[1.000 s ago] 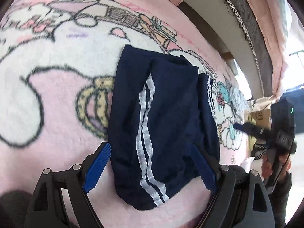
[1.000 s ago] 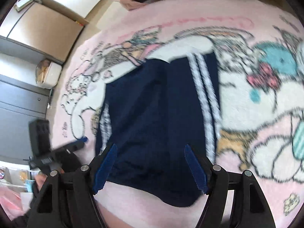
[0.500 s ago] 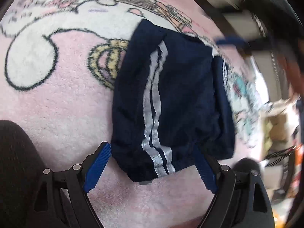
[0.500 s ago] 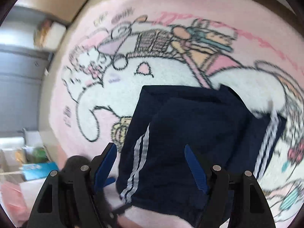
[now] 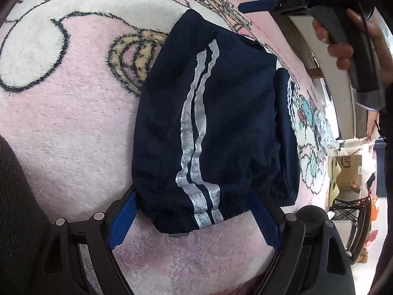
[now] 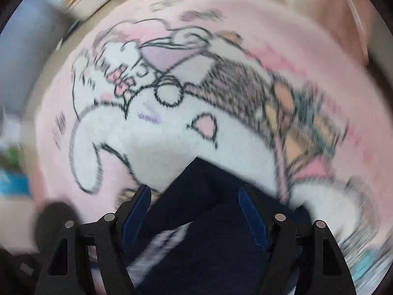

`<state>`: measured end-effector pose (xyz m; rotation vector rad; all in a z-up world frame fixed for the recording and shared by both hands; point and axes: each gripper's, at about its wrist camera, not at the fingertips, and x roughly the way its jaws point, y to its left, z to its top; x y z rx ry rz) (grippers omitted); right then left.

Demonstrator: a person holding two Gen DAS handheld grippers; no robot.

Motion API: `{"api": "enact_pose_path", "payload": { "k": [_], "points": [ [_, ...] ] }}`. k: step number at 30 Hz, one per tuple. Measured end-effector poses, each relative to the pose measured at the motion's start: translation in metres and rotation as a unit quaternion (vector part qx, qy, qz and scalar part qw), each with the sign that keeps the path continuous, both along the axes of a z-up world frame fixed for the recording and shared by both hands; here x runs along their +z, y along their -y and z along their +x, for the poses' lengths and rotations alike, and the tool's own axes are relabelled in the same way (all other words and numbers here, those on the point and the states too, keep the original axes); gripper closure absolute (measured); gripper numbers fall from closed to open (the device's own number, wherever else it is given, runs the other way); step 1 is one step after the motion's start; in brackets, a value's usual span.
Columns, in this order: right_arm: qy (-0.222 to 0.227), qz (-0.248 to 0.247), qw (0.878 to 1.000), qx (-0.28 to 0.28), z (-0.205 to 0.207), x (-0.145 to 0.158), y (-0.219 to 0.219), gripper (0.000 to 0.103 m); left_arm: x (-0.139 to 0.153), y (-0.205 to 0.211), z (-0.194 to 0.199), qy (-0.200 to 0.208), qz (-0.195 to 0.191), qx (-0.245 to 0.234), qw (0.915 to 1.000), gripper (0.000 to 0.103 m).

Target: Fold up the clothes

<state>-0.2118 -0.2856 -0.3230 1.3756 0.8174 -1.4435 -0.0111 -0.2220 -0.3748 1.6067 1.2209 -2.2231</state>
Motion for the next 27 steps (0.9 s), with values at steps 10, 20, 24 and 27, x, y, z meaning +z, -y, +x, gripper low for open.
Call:
{"api": "enact_pose_path", "payload": {
  "k": [10, 20, 24, 27],
  "points": [
    [0.032, 0.104, 0.994, 0.022, -0.012, -0.033, 0.017, 0.029, 0.016, -0.014, -0.010, 0.018, -0.148, -0.037, 0.9881, 0.017],
    [0.056, 0.086, 0.994, 0.048, -0.022, -0.037, -0.001, 0.029, 0.019, -0.058, -0.017, 0.088, -0.372, -0.151, 0.9116, 0.017],
    [0.109, 0.062, 0.990, 0.056, -0.025, -0.041, -0.008, 0.029, 0.020, -0.072, -0.014, 0.085, -0.388, -0.191, 0.8975, 0.017],
    [0.140, 0.055, 0.988, 0.040, -0.036, -0.050, -0.009, 0.029, 0.026, -0.077, -0.010, 0.084, -0.428, -0.196, 0.8783, 0.017]
  ]
}}
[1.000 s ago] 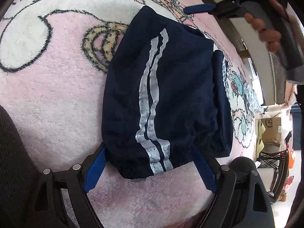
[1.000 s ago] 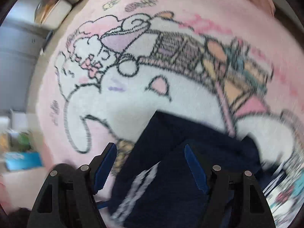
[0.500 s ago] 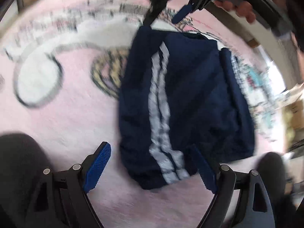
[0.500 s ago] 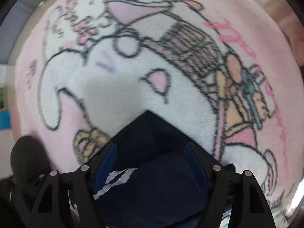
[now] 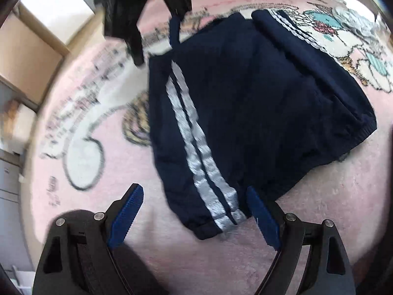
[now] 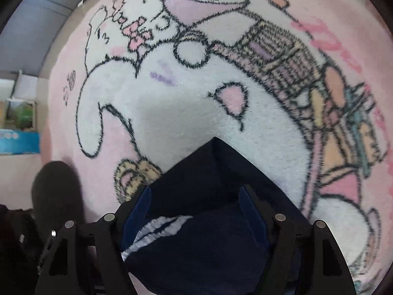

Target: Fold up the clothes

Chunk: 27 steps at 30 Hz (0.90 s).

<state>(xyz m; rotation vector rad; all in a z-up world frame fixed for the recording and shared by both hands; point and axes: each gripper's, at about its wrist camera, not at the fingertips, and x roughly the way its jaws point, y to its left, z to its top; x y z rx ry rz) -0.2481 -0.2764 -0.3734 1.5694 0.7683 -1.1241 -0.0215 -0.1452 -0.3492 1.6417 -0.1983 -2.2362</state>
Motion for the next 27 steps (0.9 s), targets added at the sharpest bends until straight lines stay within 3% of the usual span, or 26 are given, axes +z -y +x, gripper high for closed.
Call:
{"api": "enact_pose_path", "payload": {
  "k": [4, 10, 18, 20, 21, 22, 24, 27],
  "points": [
    [0.018, 0.005, 0.999, -0.027, -0.019, -0.010, -0.004, 0.029, -0.012, 0.003, 0.001, 0.031, 0.013, -0.010, 0.9994, 0.017],
    [0.056, 0.008, 0.997, -0.048, -0.040, -0.011, -0.031, 0.029, -0.014, 0.015, 0.005, 0.030, 0.021, -0.008, 0.9993, 0.017],
    [0.052, 0.023, 0.998, -0.003, -0.022, -0.011, -0.014, 0.029, -0.025, 0.029, -0.007, 0.036, 0.050, 0.005, 0.9981, 0.017],
    [0.051, 0.016, 0.999, 0.008, -0.020, -0.007, -0.011, 0.045, -0.024, 0.034, -0.006, 0.032, 0.062, 0.007, 0.9975, 0.023],
    [0.053, 0.012, 0.998, 0.018, -0.018, -0.006, -0.011, 0.070, -0.023, 0.036, -0.005, 0.029, 0.070, 0.006, 0.9971, 0.032],
    [0.055, 0.008, 0.998, 0.030, -0.014, -0.006, -0.011, 0.086, -0.022, 0.038, -0.004, 0.025, 0.079, 0.004, 0.9966, 0.044],
    [0.061, -0.002, 0.997, 0.053, -0.008, -0.004, -0.010, 0.093, -0.018, 0.042, -0.002, 0.017, 0.091, 0.002, 0.9957, 0.059],
    [0.065, 0.003, 0.995, 0.074, 0.006, -0.010, 0.004, 0.094, -0.022, 0.041, -0.008, 0.016, 0.114, 0.007, 0.9933, 0.066]
  ]
}}
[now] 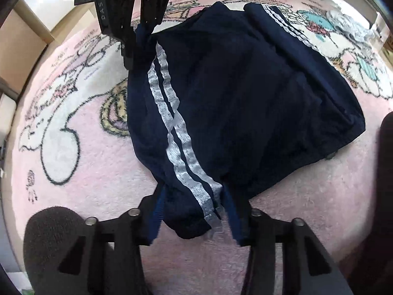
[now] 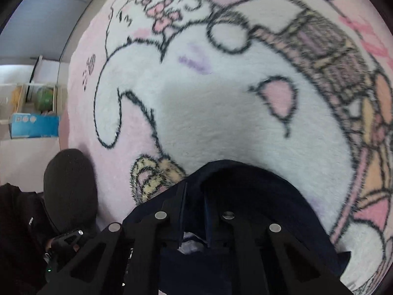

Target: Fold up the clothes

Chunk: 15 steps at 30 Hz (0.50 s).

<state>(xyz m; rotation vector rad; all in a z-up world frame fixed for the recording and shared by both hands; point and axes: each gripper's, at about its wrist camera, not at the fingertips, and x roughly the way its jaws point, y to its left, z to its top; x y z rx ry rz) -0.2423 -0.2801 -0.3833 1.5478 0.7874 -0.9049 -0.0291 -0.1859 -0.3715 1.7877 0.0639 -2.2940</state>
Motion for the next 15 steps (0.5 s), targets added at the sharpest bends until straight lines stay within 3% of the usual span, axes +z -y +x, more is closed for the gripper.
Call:
{"api": "enact_pose_path", "payload": {
  "k": [7, 15],
  "points": [
    [0.033, -0.040, 0.999, 0.004, 0.014, 0.003, 0.015, 0.095, 0.003, 0.004, -0.010, -0.024, 0.043, 0.007, 0.9988, 0.085],
    [0.036, -0.052, 0.998, -0.003, 0.015, 0.011, 0.020, 0.095, 0.013, 0.015, -0.008, -0.054, 0.089, 0.008, 0.9945, 0.090]
  ]
}}
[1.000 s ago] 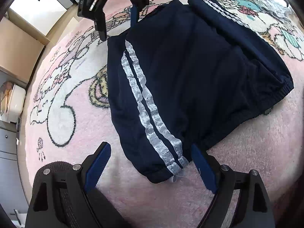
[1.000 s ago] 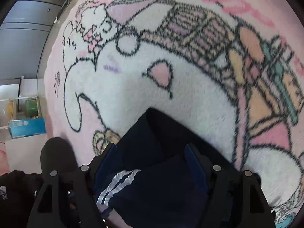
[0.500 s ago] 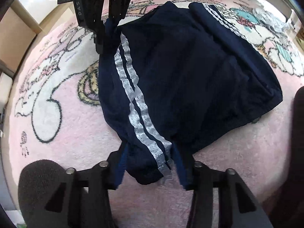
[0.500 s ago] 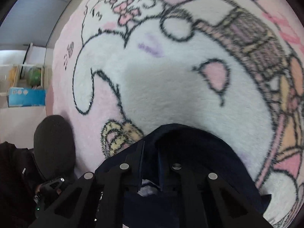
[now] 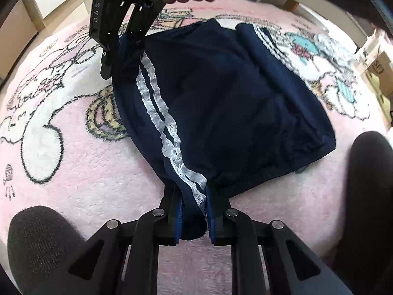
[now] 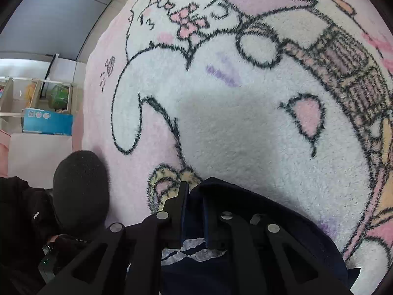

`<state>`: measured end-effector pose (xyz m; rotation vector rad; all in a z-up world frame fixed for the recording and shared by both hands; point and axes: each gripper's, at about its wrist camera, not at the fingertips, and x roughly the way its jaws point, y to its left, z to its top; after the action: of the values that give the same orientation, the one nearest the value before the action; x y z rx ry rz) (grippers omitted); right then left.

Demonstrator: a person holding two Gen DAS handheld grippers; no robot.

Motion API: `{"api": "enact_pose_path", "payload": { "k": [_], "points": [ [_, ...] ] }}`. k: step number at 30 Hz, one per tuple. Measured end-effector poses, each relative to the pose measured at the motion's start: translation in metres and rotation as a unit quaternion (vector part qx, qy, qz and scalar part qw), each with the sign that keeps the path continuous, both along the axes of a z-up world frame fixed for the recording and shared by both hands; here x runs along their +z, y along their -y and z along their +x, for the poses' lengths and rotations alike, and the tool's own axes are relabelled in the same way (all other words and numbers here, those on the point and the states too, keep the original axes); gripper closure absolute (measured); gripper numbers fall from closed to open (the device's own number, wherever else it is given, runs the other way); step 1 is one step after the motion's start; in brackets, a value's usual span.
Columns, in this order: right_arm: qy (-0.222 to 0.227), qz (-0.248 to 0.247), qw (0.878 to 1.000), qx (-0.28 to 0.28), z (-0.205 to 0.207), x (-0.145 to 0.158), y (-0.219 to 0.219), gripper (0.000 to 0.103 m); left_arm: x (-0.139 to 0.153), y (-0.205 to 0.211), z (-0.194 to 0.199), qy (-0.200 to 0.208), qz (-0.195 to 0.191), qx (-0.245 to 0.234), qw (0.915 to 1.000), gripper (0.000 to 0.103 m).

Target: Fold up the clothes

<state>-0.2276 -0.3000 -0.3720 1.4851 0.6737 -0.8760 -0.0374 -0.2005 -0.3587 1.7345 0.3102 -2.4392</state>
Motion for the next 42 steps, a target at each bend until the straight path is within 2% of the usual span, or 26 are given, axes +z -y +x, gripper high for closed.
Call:
{"api": "enact_pose_path", "payload": {
  "k": [3, 6, 10, 18, 24, 27, 29, 31, 35, 36, 37, 38, 39, 42],
  "points": [
    [-0.001, -0.011, 1.000, -0.006, 0.018, -0.006, 0.006, 0.095, 0.009, -0.008, 0.014, -0.003, 0.006, 0.012, 0.9999, 0.090],
    [-0.007, -0.018, 1.000, -0.010, 0.014, -0.001, 0.007, 0.095, 0.012, 0.001, 0.010, -0.003, 0.000, 0.022, 0.9997, 0.090],
    [-0.012, -0.028, 0.999, -0.023, 0.007, 0.005, 0.009, 0.095, 0.015, -0.008, 0.017, -0.001, -0.005, 0.030, 0.9995, 0.090],
    [-0.029, -0.049, 0.997, -0.046, -0.004, 0.011, 0.017, 0.095, 0.012, -0.012, 0.006, 0.007, -0.007, 0.030, 0.9995, 0.090],
    [-0.022, -0.034, 0.996, -0.085, -0.014, 0.004, 0.036, 0.095, 0.012, -0.001, 0.014, 0.019, -0.001, 0.050, 0.9986, 0.090],
    [-0.018, -0.018, 0.991, -0.129, -0.024, -0.003, 0.047, 0.095, 0.009, 0.001, 0.015, 0.030, 0.007, 0.054, 0.9981, 0.089],
    [-0.015, 0.004, 0.982, -0.187, -0.041, -0.010, 0.052, 0.095, 0.007, 0.003, 0.016, 0.036, 0.007, 0.061, 0.9975, 0.089],
    [-0.034, 0.024, 0.978, -0.206, -0.049, -0.016, 0.055, 0.095, 0.006, 0.007, 0.017, 0.039, 0.008, 0.073, 0.9966, 0.089],
    [-0.050, 0.019, 0.988, -0.144, -0.031, -0.011, 0.055, 0.091, 0.005, 0.009, 0.017, 0.043, 0.008, 0.081, 0.9958, 0.089],
    [-0.053, 0.017, 0.989, -0.134, -0.028, -0.009, 0.053, 0.084, 0.004, 0.007, 0.017, 0.044, 0.006, 0.079, 0.9959, 0.088],
    [-0.060, 0.019, 0.990, -0.128, -0.026, -0.006, 0.050, 0.069, 0.004, 0.005, 0.016, 0.045, 0.004, 0.077, 0.9960, 0.088],
    [-0.068, 0.024, 0.990, -0.125, -0.026, -0.004, 0.046, 0.061, 0.003, 0.003, 0.016, 0.047, 0.000, 0.075, 0.9961, 0.088],
    [-0.075, 0.028, 0.989, -0.124, -0.027, -0.003, 0.043, 0.046, 0.003, 0.002, 0.015, 0.048, -0.002, 0.073, 0.9962, 0.088],
    [-0.084, 0.037, 0.989, -0.120, -0.031, 0.003, 0.029, 0.042, 0.002, -0.002, 0.014, 0.051, -0.007, 0.070, 0.9962, 0.088]
  ]
}}
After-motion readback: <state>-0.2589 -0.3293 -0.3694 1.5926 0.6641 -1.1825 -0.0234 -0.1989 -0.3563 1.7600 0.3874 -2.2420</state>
